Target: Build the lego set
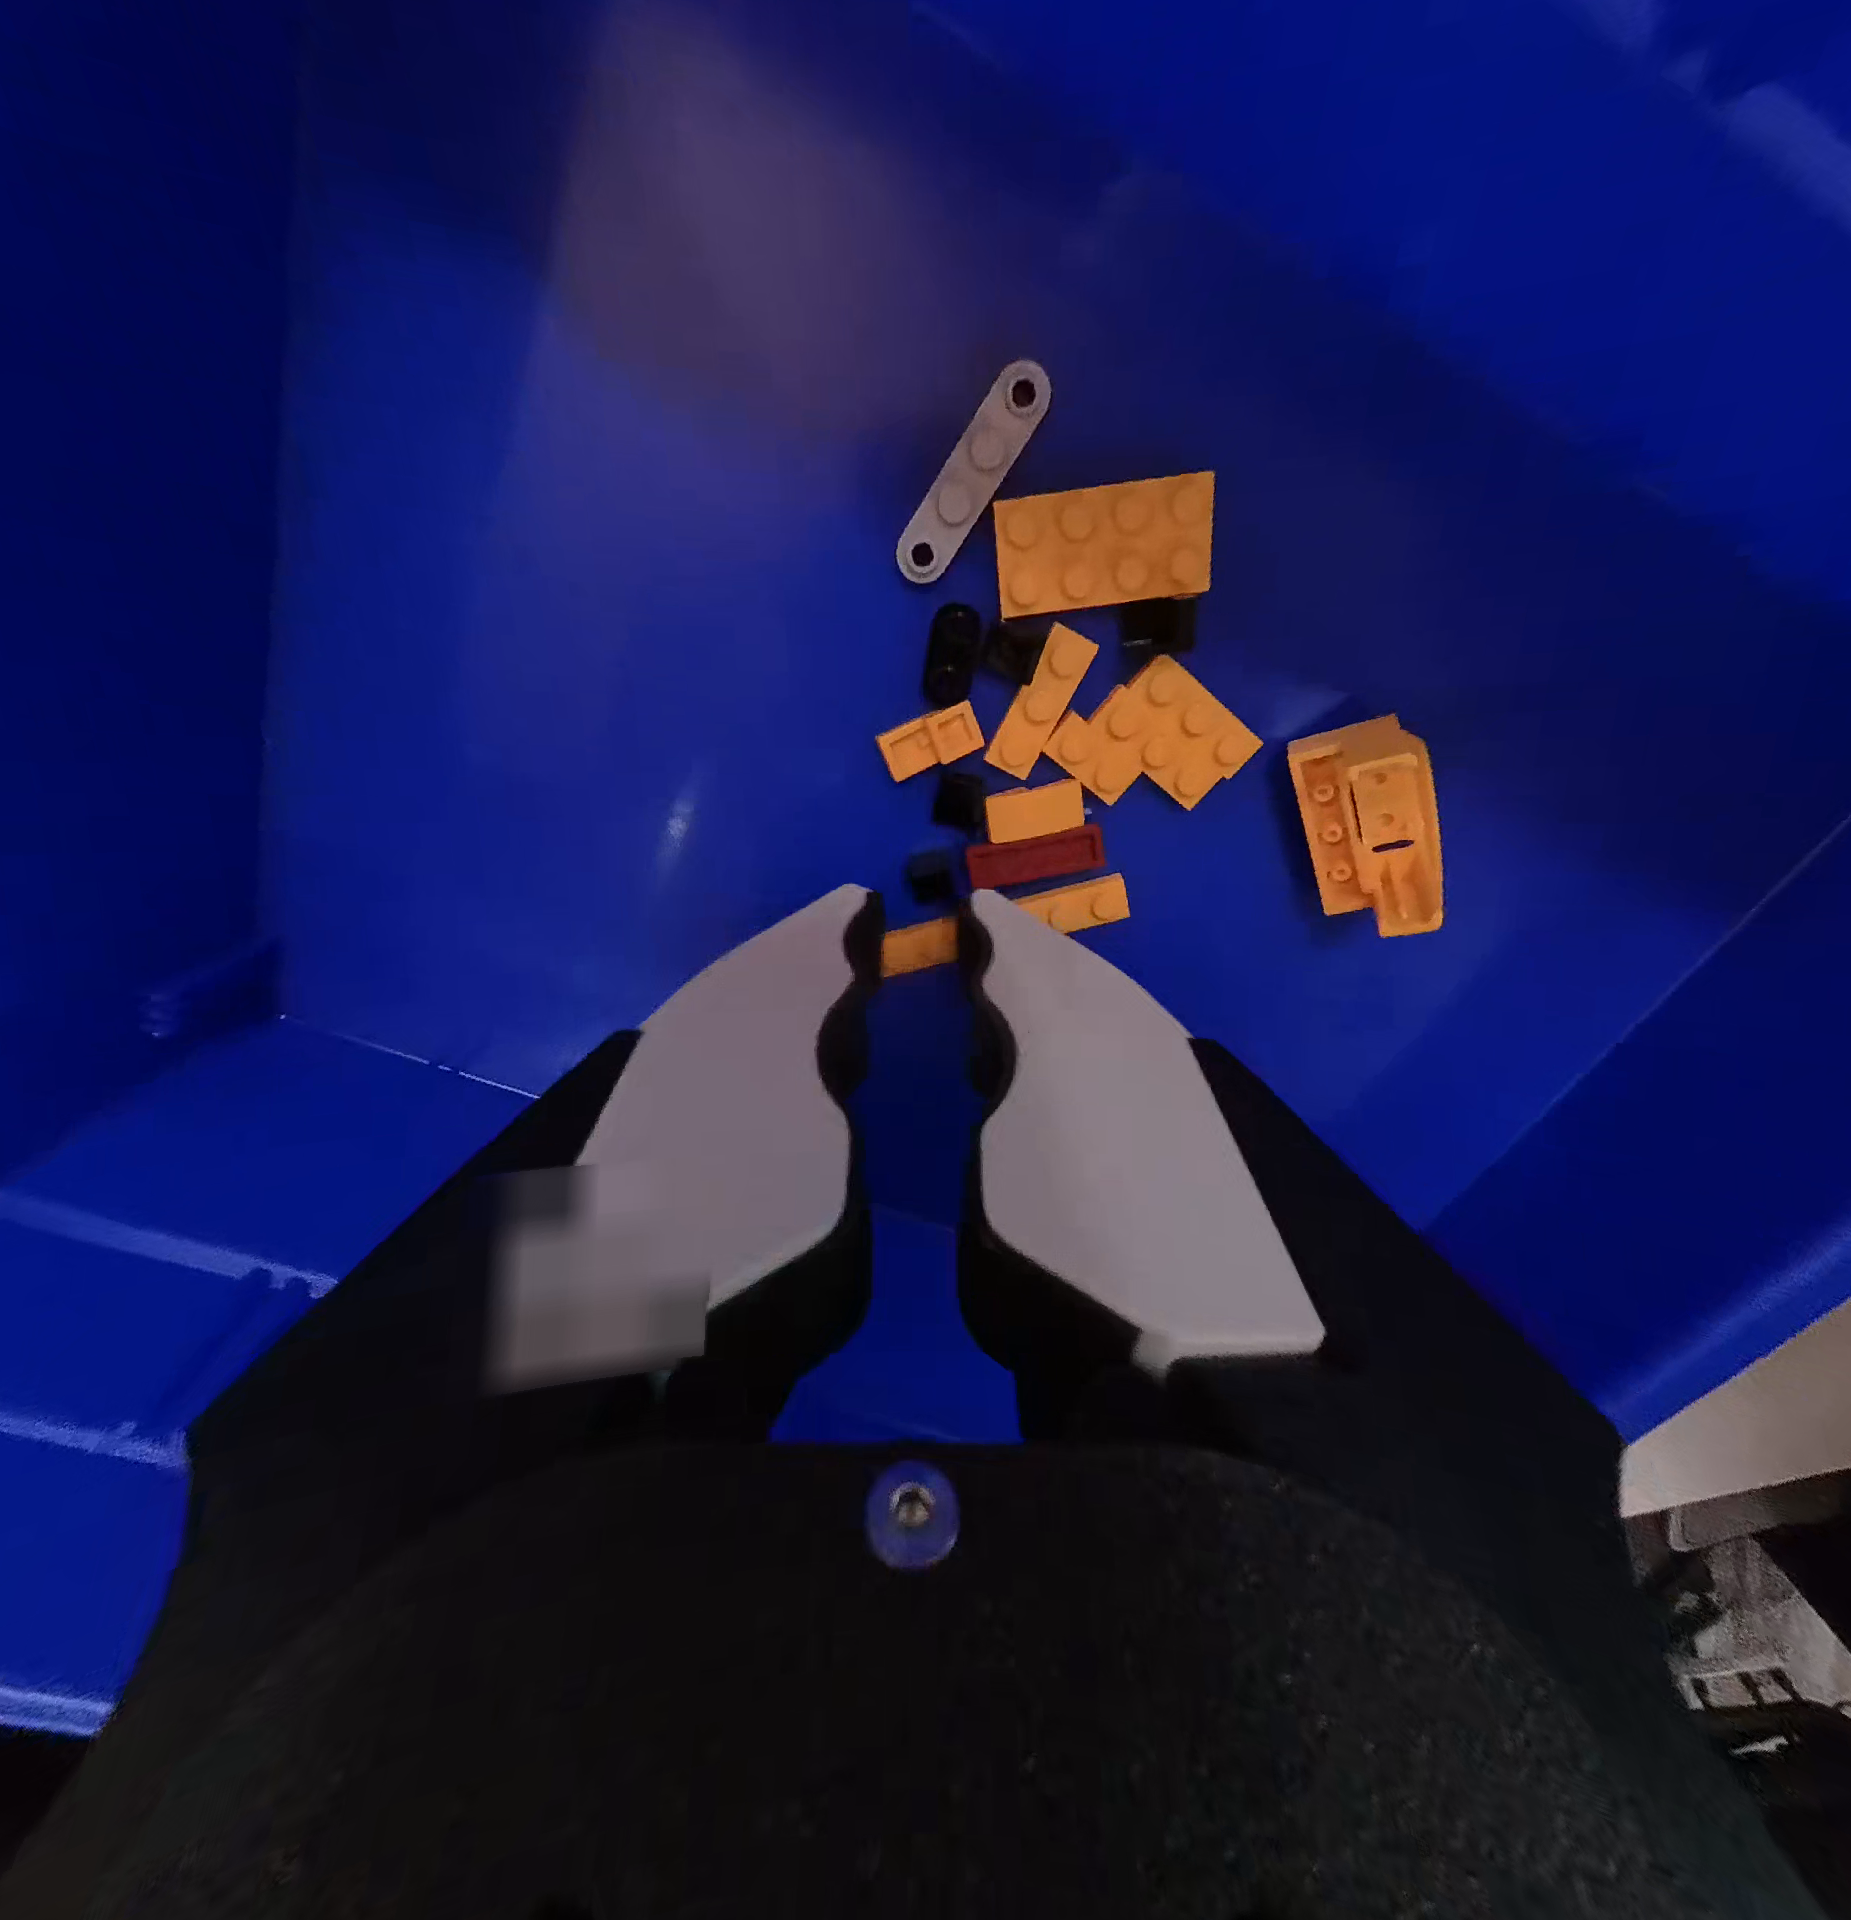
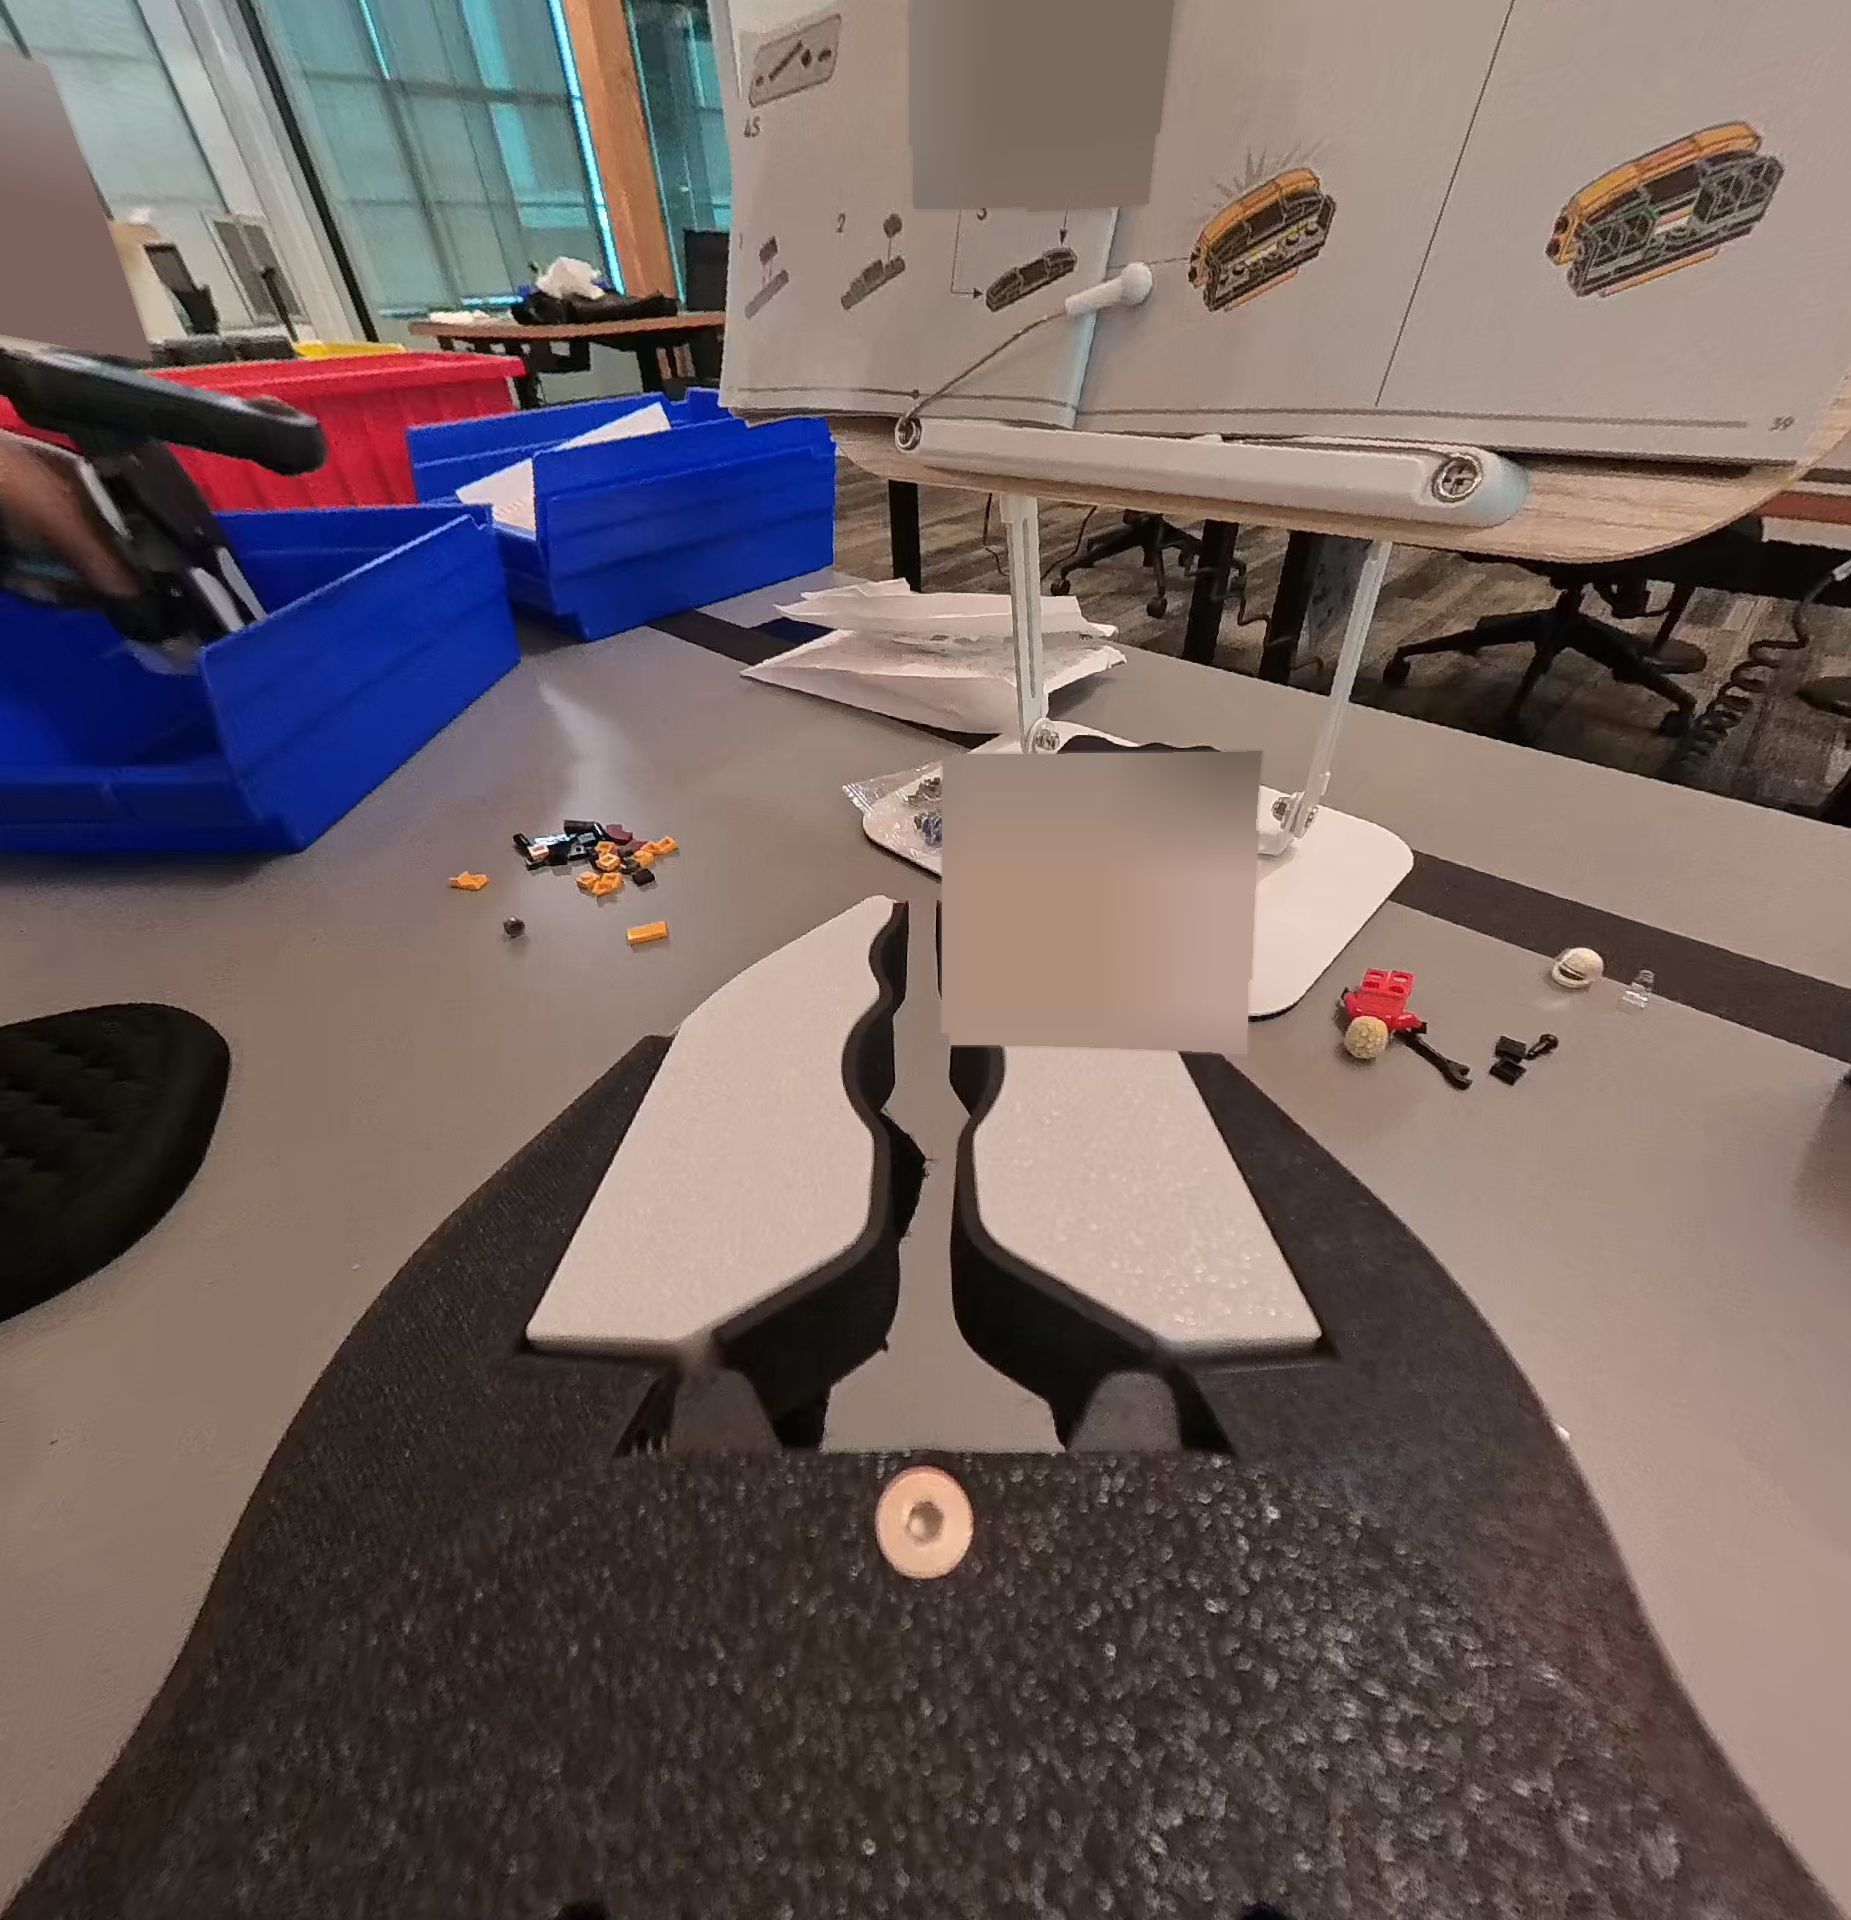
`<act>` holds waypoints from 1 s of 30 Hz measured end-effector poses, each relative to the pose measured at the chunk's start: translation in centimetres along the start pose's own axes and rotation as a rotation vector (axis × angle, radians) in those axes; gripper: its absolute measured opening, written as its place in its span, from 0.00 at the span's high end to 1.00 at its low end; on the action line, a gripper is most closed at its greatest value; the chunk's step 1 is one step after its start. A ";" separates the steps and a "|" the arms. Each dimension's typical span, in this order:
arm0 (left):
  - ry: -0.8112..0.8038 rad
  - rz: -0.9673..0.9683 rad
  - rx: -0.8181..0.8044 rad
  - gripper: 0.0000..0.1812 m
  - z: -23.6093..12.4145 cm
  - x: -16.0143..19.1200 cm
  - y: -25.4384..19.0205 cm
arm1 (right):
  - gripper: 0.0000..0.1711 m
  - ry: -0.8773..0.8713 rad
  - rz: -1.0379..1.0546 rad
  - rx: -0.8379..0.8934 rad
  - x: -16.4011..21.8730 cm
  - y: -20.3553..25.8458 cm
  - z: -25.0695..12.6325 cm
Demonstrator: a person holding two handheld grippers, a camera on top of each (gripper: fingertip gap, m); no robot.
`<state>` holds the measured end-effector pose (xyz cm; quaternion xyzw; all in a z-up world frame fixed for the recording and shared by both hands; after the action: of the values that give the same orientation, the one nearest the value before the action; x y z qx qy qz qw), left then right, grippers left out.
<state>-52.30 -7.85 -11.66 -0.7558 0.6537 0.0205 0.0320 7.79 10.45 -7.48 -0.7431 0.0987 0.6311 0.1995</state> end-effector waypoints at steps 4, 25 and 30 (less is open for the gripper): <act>-0.057 0.011 -0.035 0.99 -1.0 -0.2 -0.3 | 0.97 -0.009 -0.001 -0.003 -0.2 0.1 -0.1; -0.147 0.895 0.266 1.00 1.4 -5.9 -37.9 | 0.98 -0.051 -0.046 -0.017 -1.2 0.9 -1.1; -0.164 0.892 0.258 0.93 2.2 -6.5 -38.5 | 0.98 -0.036 -0.045 -0.025 -0.8 0.6 -1.0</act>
<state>-15.08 4.26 -12.53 -0.3870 0.9070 0.0104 0.1655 8.32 9.35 -6.67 -0.7361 0.0703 0.6408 0.2063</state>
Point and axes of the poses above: each gripper's, where its closed fingertips meet, z out along the fingers, x out of its underside, y = z × x across the jaws, the point moved 9 cm from there along -z, back along the fingers, and after that the axes turned 12 degrees about -z, right-handed, at the moved point
